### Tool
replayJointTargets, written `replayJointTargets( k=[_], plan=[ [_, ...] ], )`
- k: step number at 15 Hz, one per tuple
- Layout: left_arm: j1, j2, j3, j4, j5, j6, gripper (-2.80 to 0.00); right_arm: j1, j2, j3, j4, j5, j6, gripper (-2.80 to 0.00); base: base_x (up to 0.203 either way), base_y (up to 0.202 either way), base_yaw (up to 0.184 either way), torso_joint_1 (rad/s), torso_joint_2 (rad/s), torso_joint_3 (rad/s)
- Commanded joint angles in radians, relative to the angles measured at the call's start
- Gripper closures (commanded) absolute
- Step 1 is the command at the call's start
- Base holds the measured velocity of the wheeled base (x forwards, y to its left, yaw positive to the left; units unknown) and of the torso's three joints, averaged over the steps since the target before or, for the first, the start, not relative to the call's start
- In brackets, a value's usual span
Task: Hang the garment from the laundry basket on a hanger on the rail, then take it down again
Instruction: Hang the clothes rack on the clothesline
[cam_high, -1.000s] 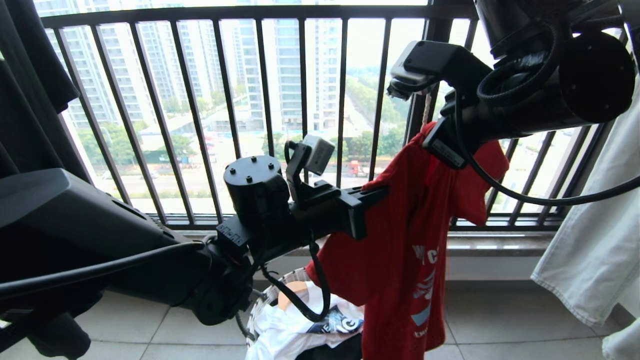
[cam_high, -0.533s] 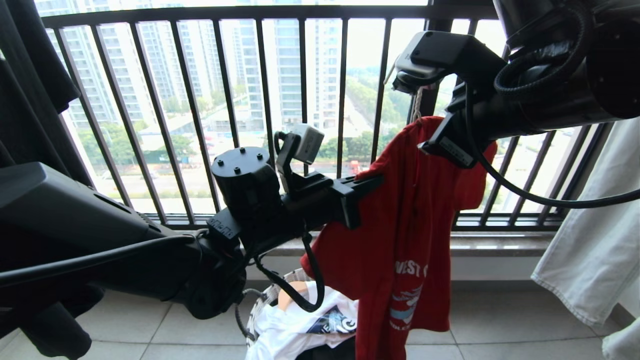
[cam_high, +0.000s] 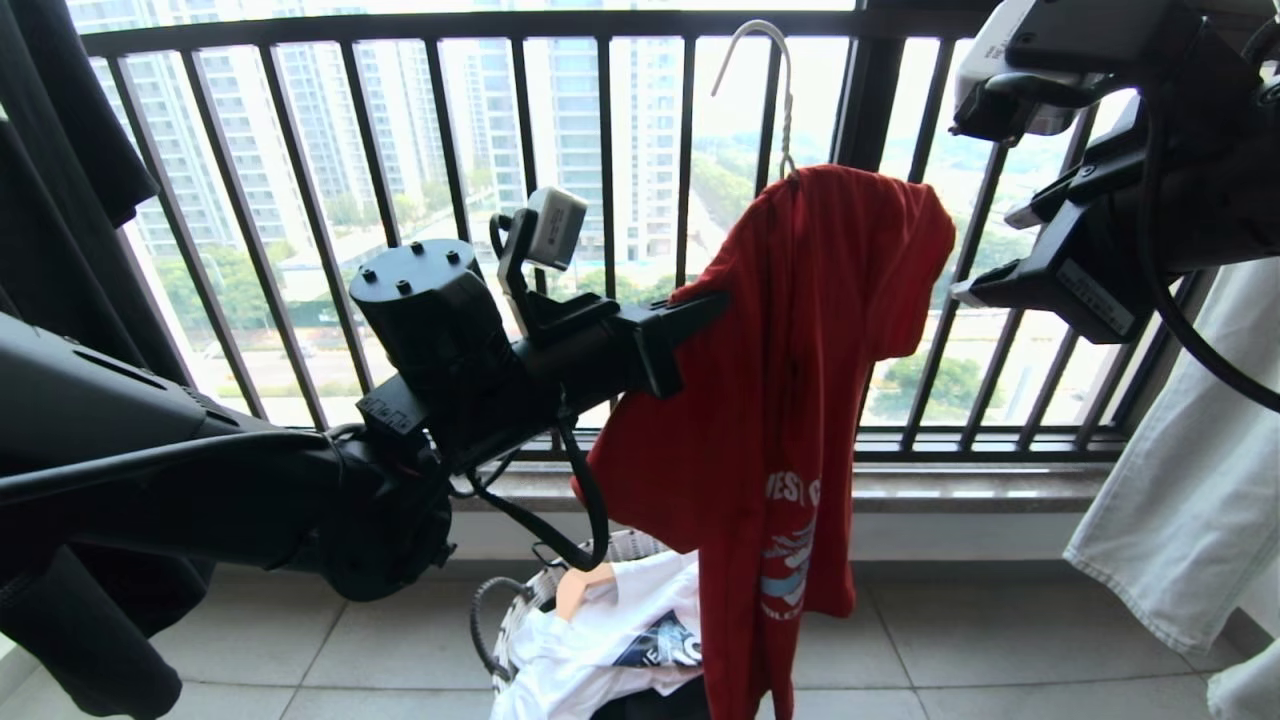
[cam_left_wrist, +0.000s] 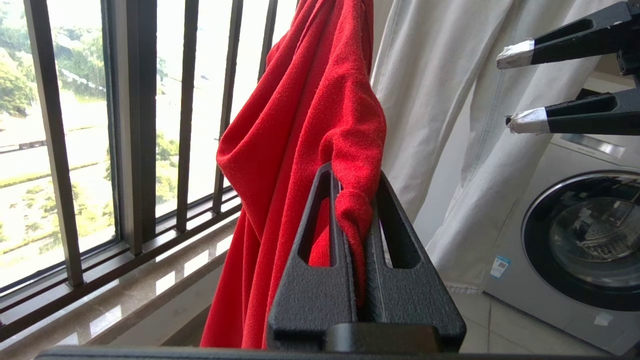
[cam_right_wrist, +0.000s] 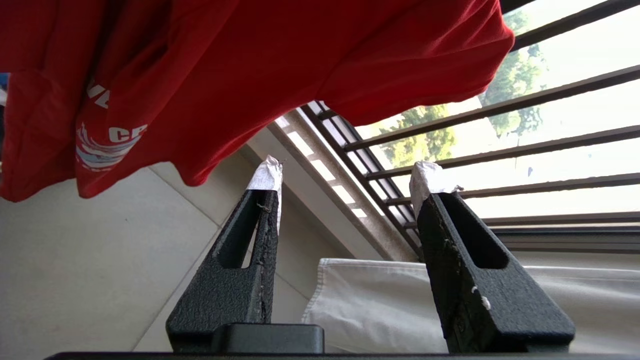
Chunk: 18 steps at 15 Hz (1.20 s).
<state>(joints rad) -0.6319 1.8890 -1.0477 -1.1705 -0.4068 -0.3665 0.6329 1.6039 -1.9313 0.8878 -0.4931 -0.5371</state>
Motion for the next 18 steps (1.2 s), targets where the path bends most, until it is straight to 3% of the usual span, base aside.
replayJointTargets(
  k=[1,3,5,9,11,12,15,18],
  plan=[
    [0.003,-0.063,0.008,0.043,-0.008,-0.018,0.00,-0.056,-0.036,0.003,0.021,0.053,0.052,0.00,0.000,0.000,0.000,0.000,0.00,0.000],
    [0.005,-0.110,0.037,0.099,-0.089,-0.055,0.00,-0.091,-0.048,-0.001,0.023,0.126,0.091,0.00,0.000,0.000,0.000,0.000,0.00,0.000],
    [0.019,-0.135,0.070,0.103,-0.196,-0.096,0.00,-0.089,-0.081,0.004,0.025,0.143,0.103,0.00,0.000,0.000,0.000,0.000,0.00,0.000],
    [0.039,-0.127,0.084,0.107,-0.287,-0.131,0.00,-0.085,-0.122,0.051,0.029,0.201,0.106,0.00,0.000,0.000,0.000,0.000,0.00,0.000],
    [0.068,-0.125,0.100,0.104,-0.379,-0.149,0.00,-0.094,-0.136,0.070,0.027,0.203,0.075,0.00,0.000,0.000,0.000,0.000,0.00,0.000],
    [0.085,-0.122,0.107,0.103,-0.424,-0.152,0.00,-0.095,-0.155,0.078,0.028,0.206,0.036,-2.80,0.000,0.000,0.000,0.000,0.00,0.000],
    [0.097,-0.110,0.120,0.103,-0.505,-0.171,0.00,-0.095,-0.167,0.085,0.052,0.237,0.009,-2.80,0.000,0.000,0.000,0.000,0.00,0.000],
    [0.140,-0.109,0.132,0.103,-0.630,-0.172,0.00,-0.110,-0.165,0.082,0.107,0.384,-0.047,-2.80,0.000,0.000,0.000,0.000,0.00,0.000]
  ],
)
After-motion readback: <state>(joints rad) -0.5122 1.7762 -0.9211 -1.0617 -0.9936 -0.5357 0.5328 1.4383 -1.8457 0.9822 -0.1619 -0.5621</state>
